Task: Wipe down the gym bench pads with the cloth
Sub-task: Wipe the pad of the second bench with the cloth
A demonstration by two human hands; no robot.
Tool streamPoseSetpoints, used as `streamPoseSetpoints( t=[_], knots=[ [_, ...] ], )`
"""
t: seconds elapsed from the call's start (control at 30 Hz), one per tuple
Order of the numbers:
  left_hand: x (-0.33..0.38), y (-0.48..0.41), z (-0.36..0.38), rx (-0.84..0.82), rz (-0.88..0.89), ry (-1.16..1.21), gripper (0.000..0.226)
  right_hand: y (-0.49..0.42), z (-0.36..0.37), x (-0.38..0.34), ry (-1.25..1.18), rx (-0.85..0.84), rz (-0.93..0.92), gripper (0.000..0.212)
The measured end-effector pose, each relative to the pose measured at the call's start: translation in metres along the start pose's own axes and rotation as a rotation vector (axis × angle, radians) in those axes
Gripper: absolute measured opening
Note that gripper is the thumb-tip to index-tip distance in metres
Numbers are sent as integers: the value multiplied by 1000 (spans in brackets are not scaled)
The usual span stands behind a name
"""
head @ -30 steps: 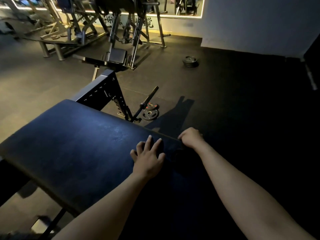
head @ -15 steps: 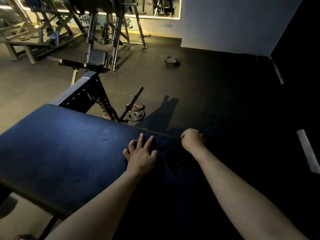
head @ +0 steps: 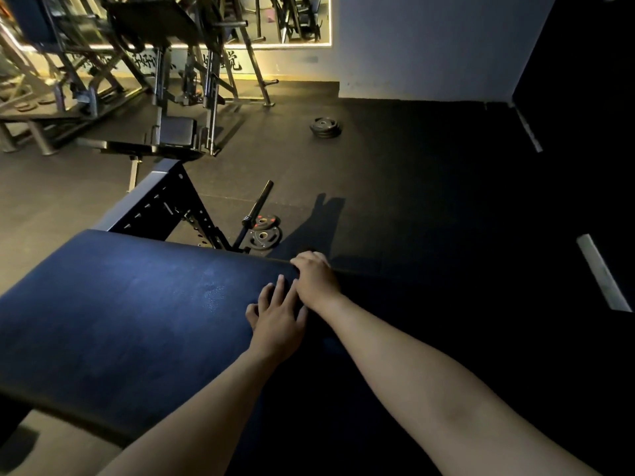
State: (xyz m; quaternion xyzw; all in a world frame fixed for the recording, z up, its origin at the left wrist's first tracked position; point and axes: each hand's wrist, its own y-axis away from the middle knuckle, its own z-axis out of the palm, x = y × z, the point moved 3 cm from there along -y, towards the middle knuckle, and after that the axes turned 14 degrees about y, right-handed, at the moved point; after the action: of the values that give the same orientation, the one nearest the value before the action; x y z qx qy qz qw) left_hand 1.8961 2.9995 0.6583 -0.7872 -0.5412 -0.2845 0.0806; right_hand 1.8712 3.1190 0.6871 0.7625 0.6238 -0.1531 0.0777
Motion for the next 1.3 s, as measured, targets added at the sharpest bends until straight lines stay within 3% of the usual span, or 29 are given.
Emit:
streamPoseSetpoints(
  t=[0.1, 0.23, 0.37, 0.47, 0.6, 0.7, 0.77, 1.03, 1.13, 1.3],
  knots=[
    [5, 3, 2, -18, -17, 27, 62, 9, -1, 37, 25, -5, 56, 39],
    [7, 4, 1, -13, -32, 47, 61, 23, -18, 101, 39, 16, 281, 41],
    [1, 8, 4, -1, -18, 51, 62, 24, -30, 121, 159, -33, 488, 37],
    [1, 10, 6, 21, -13, 37, 62, 15, -25, 98, 98, -12, 420, 39],
    [2, 8, 8, 41, -21, 17, 61, -8, -5, 32, -23, -67, 96, 42],
    [1, 7, 8, 52, -19, 9, 61, -21, 6, 7, 35, -129, -54, 34],
    [1, 8, 8, 52, -16, 8, 62, -24, 8, 17, 87, -155, -34, 32],
    [2, 10, 9, 99, -23, 3, 61, -13, -29, 121, 319, -337, 451, 33],
    [3, 10, 8, 95, -30, 5, 62, -18, -32, 123, 271, -390, 452, 34],
    [5, 11, 7, 106, -31, 12, 61, -54, -4, 77, 22, -466, 267, 34]
  ],
)
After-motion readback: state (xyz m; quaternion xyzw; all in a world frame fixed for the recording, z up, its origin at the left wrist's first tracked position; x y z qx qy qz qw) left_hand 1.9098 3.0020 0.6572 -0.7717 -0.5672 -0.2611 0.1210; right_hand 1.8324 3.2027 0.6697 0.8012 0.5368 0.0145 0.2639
